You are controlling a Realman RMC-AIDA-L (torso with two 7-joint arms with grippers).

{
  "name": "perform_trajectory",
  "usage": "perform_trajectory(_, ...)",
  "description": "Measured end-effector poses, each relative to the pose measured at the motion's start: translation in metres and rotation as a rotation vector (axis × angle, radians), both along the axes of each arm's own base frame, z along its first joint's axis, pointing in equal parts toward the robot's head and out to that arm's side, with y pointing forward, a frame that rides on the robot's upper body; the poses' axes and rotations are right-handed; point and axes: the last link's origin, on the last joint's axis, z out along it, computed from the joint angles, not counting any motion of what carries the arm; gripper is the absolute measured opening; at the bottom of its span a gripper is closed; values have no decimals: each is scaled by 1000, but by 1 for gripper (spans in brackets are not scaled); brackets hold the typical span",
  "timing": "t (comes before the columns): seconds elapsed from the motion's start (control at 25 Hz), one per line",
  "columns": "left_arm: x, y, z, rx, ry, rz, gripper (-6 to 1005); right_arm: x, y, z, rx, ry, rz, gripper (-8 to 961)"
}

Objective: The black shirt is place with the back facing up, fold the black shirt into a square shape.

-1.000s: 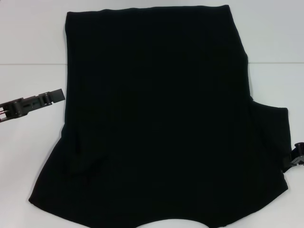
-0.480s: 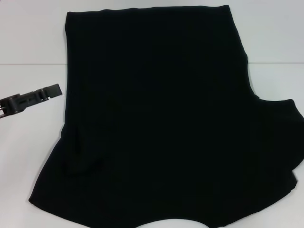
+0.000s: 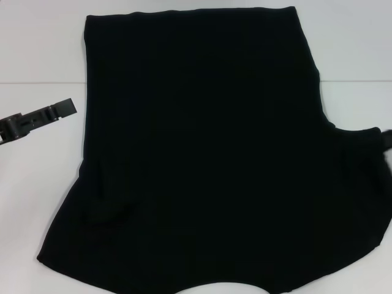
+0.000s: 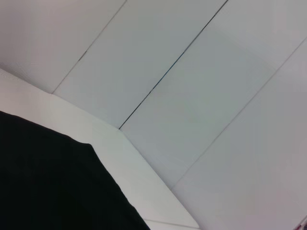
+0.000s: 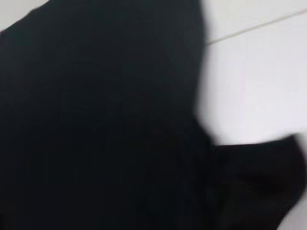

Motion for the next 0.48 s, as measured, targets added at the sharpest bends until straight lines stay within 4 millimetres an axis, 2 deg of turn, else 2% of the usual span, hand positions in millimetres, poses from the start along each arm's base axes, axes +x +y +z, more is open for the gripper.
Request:
perform_trajectory(0.2, 1, 0, 2, 13, -11, -3, 873, -39, 11, -42, -140, -38, 158, 21)
perform_trajectory(0.32, 0, 1, 2, 15, -11, 0, 873, -59, 10, -71, -266, -89, 276, 21)
perform_trajectory(0.48, -2, -1, 4, 28, -18, 10, 873, -67, 8, -83, -329, -123, 326, 25)
